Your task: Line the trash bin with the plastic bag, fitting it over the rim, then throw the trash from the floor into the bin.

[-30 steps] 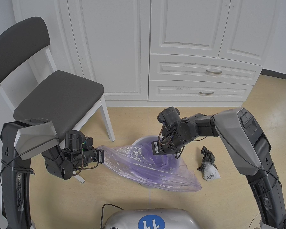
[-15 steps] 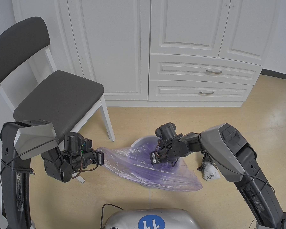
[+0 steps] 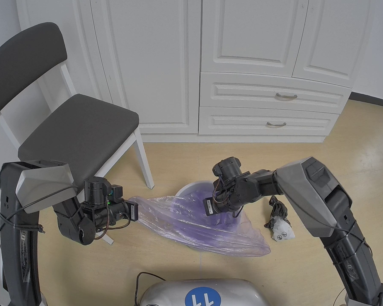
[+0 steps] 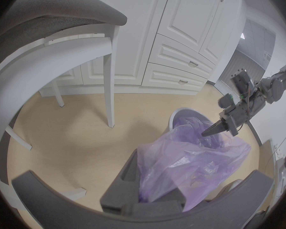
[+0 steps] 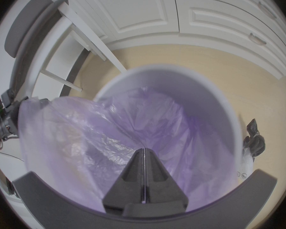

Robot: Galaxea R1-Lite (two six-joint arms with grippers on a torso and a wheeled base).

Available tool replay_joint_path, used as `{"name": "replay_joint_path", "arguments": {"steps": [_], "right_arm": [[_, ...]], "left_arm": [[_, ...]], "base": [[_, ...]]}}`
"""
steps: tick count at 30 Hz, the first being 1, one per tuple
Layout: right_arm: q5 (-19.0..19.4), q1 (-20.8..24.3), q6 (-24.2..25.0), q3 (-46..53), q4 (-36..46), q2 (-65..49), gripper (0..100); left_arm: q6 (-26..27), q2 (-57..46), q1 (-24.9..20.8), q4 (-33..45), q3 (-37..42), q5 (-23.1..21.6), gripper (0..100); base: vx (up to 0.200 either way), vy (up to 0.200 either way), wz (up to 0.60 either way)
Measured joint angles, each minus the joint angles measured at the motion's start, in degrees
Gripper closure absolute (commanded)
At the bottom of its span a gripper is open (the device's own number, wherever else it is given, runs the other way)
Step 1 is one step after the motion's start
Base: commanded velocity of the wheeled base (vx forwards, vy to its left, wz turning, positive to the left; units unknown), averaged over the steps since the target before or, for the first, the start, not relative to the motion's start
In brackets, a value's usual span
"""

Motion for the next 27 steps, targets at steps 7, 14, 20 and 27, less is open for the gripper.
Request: {"name": "replay_joint_path", "arguments": {"steps": [7,14,20,27], "right_arm": [[1.8,-0.6,-6.3,13.2,-2.2,-9.6,0],[2.2,-0.5,-14.0,29.3,-11.0,-21.4,0],[0.9,1.0,-20.7,43.0,-15.8,-31.0,0],[-0.5,4.7,-29.7,54.3,-23.3,-37.0,0]], "left_arm": [[-0.1,-1.0,-0.4,-1.3,1.7,0.1,100],[-0.3,-1.3,-1.0,-3.7,3.7,1.3,100],[-0.4,-1.2,-1.0,-4.3,3.7,1.6,100],[-0.4,-0.7,-1.0,-2.6,1.0,1.5,100]], "base": [[0.000,0.000,0.00],[0.000,0.000,0.00],[0.000,0.000,0.00],[0.000,0.000,0.00]]}}
